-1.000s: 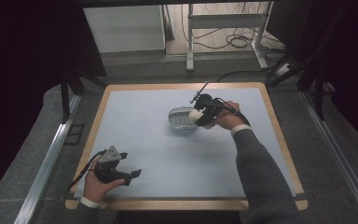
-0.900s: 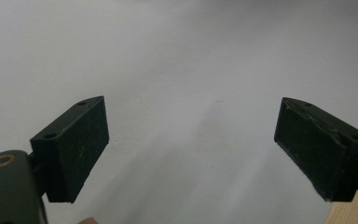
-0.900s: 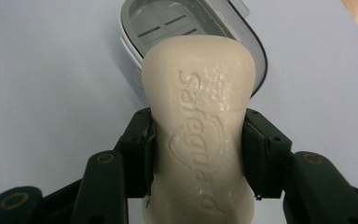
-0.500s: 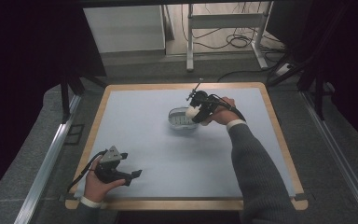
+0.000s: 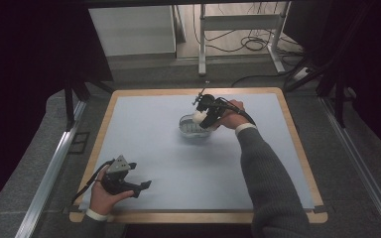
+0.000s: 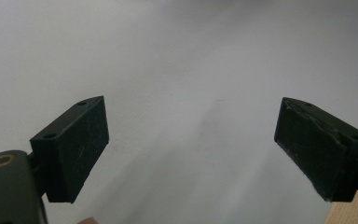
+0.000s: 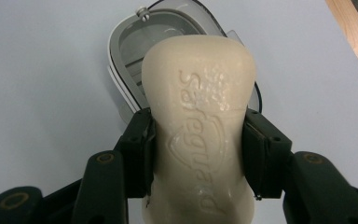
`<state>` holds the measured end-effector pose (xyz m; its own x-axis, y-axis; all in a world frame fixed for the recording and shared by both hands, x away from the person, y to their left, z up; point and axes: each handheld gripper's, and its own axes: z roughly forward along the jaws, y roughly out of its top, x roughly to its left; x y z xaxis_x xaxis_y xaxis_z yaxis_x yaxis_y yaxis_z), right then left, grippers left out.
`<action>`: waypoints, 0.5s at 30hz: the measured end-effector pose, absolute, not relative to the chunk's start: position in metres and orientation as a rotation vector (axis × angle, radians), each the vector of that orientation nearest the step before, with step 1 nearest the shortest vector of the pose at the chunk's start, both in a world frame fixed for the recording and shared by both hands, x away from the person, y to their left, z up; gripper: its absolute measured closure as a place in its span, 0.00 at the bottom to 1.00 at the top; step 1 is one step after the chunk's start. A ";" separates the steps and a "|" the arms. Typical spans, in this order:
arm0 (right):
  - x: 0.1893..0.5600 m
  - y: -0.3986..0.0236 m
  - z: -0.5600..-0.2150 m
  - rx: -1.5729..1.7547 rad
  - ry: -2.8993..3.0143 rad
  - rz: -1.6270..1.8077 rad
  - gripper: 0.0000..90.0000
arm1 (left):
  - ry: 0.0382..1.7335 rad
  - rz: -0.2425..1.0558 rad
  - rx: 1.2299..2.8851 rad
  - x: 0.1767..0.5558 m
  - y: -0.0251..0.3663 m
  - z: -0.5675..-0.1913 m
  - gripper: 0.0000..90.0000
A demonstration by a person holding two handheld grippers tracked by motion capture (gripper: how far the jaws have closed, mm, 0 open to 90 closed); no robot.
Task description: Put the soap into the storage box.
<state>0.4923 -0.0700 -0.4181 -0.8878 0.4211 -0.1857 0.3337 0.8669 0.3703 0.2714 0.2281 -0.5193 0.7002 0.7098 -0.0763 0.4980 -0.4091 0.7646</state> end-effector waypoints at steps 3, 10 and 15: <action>0.493 -0.069 -0.418 0.568 2.785 0.482 0.55 | 0.920 0.330 2.094 0.271 0.229 -0.519 0.12; 0.496 -0.066 -0.421 0.548 2.792 0.486 0.55 | 0.917 0.331 2.096 0.271 0.229 -0.519 0.12; 0.497 -0.063 -0.424 0.533 2.807 0.490 0.55 | 0.917 0.331 2.096 0.271 0.229 -0.519 0.12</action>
<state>0.4971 -0.0632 -0.4239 -0.9040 0.3915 -0.1718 0.3100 0.8770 0.3671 0.2713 0.2289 -0.5187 0.7019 0.7082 -0.0756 0.4971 -0.4111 0.7641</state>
